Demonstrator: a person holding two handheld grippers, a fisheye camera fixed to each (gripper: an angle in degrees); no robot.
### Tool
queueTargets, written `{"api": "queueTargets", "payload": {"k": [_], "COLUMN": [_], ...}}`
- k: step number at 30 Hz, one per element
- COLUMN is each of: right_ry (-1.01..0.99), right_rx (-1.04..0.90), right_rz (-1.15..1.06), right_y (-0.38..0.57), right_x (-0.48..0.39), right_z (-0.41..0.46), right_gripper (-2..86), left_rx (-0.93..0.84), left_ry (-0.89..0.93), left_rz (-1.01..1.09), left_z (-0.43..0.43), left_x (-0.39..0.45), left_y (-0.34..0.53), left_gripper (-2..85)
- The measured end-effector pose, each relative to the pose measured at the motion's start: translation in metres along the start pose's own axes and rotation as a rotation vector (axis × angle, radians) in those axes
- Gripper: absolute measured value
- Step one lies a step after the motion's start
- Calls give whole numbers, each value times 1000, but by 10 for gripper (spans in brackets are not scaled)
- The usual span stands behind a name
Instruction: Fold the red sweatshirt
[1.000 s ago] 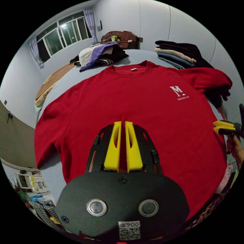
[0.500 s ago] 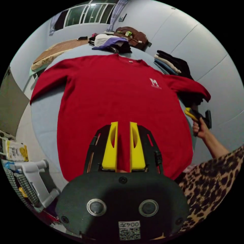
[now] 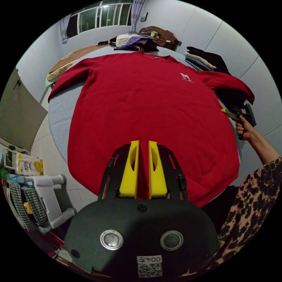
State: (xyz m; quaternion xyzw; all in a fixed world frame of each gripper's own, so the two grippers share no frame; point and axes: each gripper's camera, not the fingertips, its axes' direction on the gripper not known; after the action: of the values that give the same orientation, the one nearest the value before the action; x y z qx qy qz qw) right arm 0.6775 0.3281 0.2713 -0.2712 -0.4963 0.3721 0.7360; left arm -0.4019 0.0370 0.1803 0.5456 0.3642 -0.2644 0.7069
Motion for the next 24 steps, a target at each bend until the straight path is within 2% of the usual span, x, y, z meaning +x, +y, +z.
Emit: {"api": "queueTargets", "payload": {"k": [3, 7, 9, 13, 16, 18, 24], "right_ry": [124, 83, 78, 126, 222, 287, 382], "right_rx": [-14, -20, -96, -228, -276, -201, -263], "right_rz": [-55, -128, -152, -146, -128, -143, -32], "right_y": [4, 33, 61, 105, 133, 142, 116], "right_x": [-19, -47, -65, -86, -96, -107, -109], "right_z": [-9, -21, -6, 34, 66, 75, 99], "right_gripper": [42, 71, 80, 103, 110, 110, 72], "left_rx": [-3, 1, 0, 165, 195, 226, 166], "left_ry": [32, 105, 134, 121, 135, 160, 214], "left_rz": [-36, -61, -120, -205, -285, -333, -292], "left_z": [-14, -33, -53, -98, -116, -125, -122], "left_x": [-3, -10, -19, -54, -105, -142, -188], "left_y": [-4, -7, -12, -22, -51, -81, -153], "left_gripper": [30, 50, 68, 87, 86, 85, 92]}}
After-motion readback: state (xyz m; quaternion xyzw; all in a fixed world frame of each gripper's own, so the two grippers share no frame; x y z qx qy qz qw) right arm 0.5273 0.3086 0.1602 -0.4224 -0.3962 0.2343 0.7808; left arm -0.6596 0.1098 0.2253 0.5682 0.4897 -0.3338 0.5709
